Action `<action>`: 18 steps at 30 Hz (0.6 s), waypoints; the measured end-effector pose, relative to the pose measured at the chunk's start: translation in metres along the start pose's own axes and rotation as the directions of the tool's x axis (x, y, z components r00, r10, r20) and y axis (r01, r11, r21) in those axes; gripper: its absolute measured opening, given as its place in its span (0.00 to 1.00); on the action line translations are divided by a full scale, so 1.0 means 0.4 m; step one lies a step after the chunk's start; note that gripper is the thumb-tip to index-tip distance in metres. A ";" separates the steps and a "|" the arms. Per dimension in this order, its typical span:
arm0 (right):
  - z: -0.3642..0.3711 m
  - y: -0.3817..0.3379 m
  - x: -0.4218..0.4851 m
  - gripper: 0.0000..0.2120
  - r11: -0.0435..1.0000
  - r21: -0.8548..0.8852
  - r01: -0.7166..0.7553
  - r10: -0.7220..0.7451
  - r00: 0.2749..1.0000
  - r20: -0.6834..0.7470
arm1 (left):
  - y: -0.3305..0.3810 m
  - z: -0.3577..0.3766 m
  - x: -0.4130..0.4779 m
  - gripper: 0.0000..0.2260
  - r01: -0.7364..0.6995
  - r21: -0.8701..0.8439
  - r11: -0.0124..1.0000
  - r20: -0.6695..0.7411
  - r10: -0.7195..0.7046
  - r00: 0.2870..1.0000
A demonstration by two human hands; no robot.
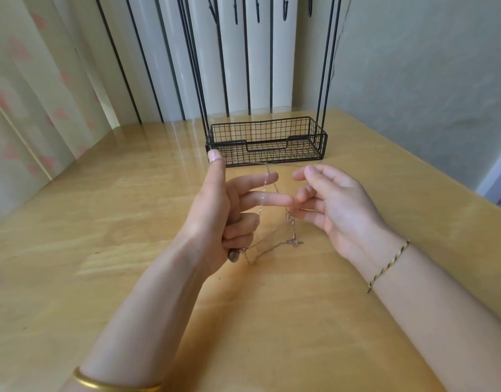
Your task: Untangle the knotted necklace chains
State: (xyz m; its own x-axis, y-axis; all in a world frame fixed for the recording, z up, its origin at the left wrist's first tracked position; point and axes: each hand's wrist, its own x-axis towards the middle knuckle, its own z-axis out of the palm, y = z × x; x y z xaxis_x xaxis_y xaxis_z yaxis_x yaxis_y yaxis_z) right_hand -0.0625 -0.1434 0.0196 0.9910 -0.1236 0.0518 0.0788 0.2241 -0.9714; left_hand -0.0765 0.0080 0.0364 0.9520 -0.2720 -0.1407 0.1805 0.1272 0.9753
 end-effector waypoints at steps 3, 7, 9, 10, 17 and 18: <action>0.002 0.002 0.000 0.10 1.000 -0.025 0.011 -0.011 1.000 0.004 | 0.003 -0.003 0.000 0.38 -0.032 -0.067 0.997 0.013 0.033 0.999; 0.006 0.002 -0.002 0.11 0.999 -0.031 -0.016 0.016 1.000 0.006 | 0.004 -0.002 0.003 0.38 -0.080 -0.112 0.990 -0.042 0.076 0.996; 0.009 0.002 -0.005 0.12 0.998 -0.063 -0.024 0.024 1.000 0.008 | 0.004 0.001 0.002 0.37 -0.103 -0.116 0.988 -0.080 0.094 0.992; 0.011 0.003 -0.007 0.12 0.996 -0.093 -0.018 0.019 1.000 0.007 | 0.004 0.001 0.002 0.37 -0.113 -0.101 0.988 -0.105 0.102 0.989; 0.012 0.012 -0.012 0.12 0.955 -0.295 0.038 -0.031 0.999 0.030 | 0.011 0.013 -0.017 0.34 -0.125 0.056 0.991 -0.232 0.135 0.963; 0.012 0.013 -0.012 0.12 0.950 -0.309 0.039 -0.031 0.999 0.032 | 0.011 0.016 -0.018 0.34 -0.134 0.046 0.990 -0.243 0.141 0.960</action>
State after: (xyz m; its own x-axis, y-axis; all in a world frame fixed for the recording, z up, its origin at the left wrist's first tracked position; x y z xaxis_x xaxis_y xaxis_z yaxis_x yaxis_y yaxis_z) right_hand -0.0662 -0.1371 0.0155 0.9910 -0.0997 0.0889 0.0799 -0.0906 -0.9927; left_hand -0.0840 0.0043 0.0428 0.9992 -0.0112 -0.0389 0.0399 0.1184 0.9922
